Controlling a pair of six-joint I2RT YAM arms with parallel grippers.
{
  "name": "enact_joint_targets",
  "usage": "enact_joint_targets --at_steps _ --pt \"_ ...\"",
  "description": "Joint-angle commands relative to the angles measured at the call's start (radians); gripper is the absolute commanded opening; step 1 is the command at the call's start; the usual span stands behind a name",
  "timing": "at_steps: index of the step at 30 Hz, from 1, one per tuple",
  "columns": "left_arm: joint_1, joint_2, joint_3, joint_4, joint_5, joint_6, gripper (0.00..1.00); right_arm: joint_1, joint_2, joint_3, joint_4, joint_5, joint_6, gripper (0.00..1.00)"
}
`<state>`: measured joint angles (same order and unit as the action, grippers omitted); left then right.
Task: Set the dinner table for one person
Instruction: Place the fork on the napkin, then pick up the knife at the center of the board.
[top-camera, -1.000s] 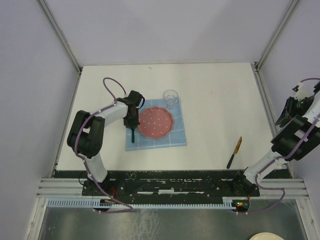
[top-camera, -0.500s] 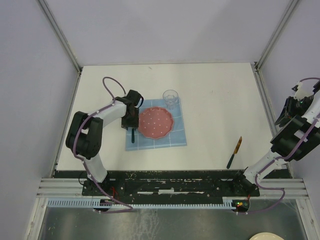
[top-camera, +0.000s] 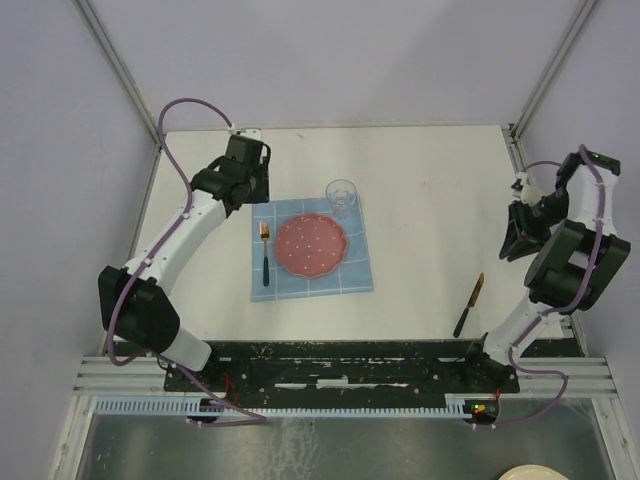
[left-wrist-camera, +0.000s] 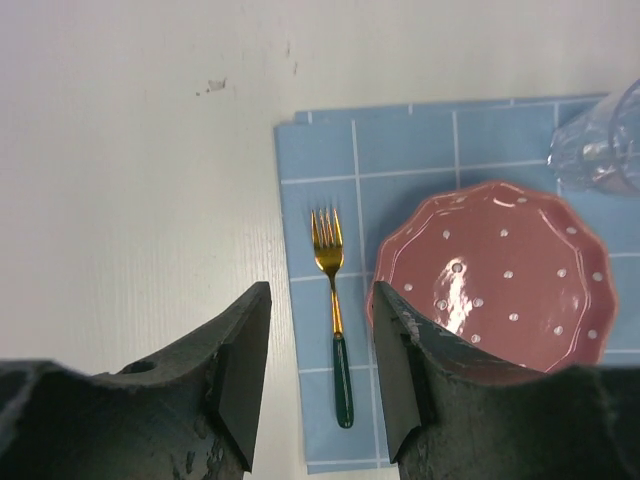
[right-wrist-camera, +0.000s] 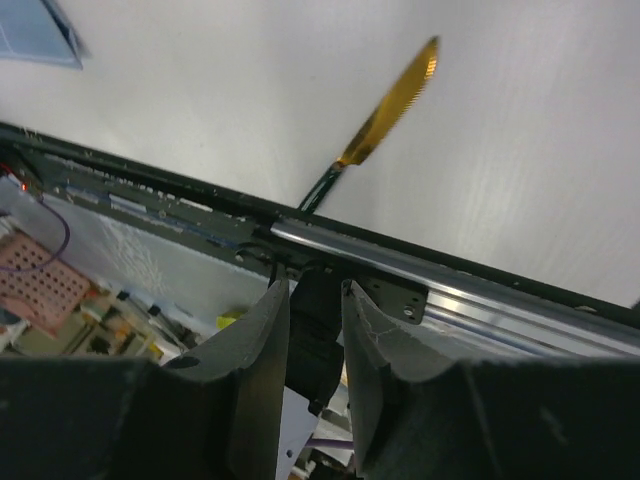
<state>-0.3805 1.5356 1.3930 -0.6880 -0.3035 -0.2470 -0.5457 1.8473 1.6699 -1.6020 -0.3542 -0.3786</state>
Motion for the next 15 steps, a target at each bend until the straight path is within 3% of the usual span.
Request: enact_joint_targets --at_steps 1,9,15 --pt "0.008 -0.032 0.046 0.044 -0.038 0.062 0.52 0.093 -0.101 -0.115 -0.055 -0.055 -0.002 0.36" --pt "0.010 -0.050 0.013 0.042 -0.022 0.049 0.53 0.152 -0.118 -0.266 0.020 0.031 -0.042 0.36" --pt "0.011 -0.041 0.017 0.039 -0.012 0.056 0.53 0.165 -0.040 -0.349 0.034 0.151 -0.095 0.36"
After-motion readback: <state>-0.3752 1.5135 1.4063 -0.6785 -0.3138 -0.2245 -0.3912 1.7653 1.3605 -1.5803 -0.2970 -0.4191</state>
